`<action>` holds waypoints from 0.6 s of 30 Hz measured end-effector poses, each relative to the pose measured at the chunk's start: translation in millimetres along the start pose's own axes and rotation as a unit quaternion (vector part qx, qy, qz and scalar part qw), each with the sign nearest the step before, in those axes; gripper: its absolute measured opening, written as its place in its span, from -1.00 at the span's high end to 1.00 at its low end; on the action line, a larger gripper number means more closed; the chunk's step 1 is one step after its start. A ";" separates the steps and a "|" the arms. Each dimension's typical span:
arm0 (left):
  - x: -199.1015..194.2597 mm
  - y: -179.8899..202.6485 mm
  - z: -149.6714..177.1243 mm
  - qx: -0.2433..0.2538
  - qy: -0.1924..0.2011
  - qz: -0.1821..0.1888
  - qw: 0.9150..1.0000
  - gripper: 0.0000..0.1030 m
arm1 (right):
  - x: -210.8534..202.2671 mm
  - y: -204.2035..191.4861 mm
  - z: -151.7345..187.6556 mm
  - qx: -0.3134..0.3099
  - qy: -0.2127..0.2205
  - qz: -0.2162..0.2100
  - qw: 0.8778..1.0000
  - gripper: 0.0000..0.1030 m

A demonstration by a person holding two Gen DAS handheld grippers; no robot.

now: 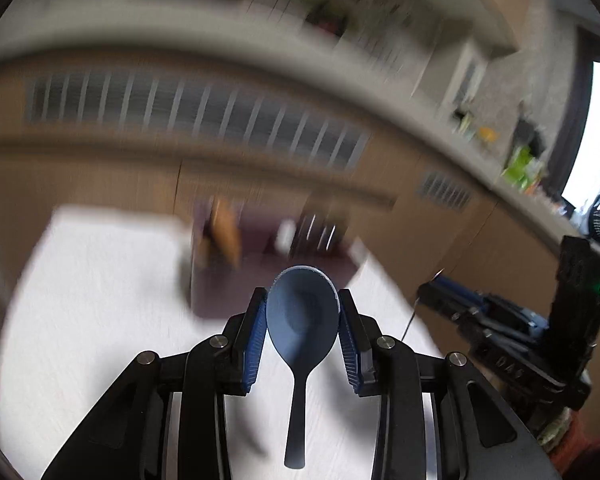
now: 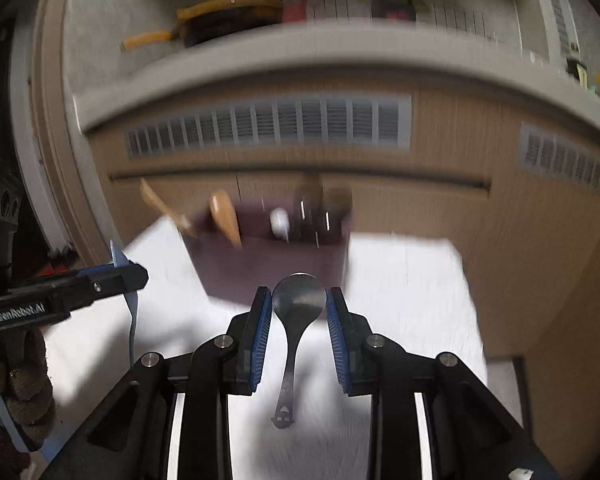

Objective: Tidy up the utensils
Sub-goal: 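Carry the blue and metal spoons over the maroon holder and open both tools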

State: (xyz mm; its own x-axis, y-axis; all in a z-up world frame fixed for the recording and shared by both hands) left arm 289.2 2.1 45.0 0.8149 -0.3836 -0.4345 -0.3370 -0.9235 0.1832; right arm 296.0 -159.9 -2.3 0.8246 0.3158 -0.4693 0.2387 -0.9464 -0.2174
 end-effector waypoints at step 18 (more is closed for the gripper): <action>93.8 -62.0 -80.3 -0.028 0.145 -0.075 0.986 0.32 | 49.2 -11.7 -124.0 -0.016 0.110 -0.013 0.994 0.49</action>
State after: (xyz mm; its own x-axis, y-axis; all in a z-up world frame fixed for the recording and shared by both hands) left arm 424.4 23.6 63.8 0.9568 -0.2185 -0.1915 -0.1825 -0.9649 0.1890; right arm 397.3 -141.7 83.2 0.9094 0.3206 -0.2648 0.2740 -0.9410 -0.1985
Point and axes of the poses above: each gripper's, at about its wrist camera, not at the fingertips, and x roughly the way its jaws point, y to its right, z to its underside, the point moved 6 cm from there along x, roughly the way its jaws point, and after that the axes turned 10 degrees about x, right-handed, at the moved point
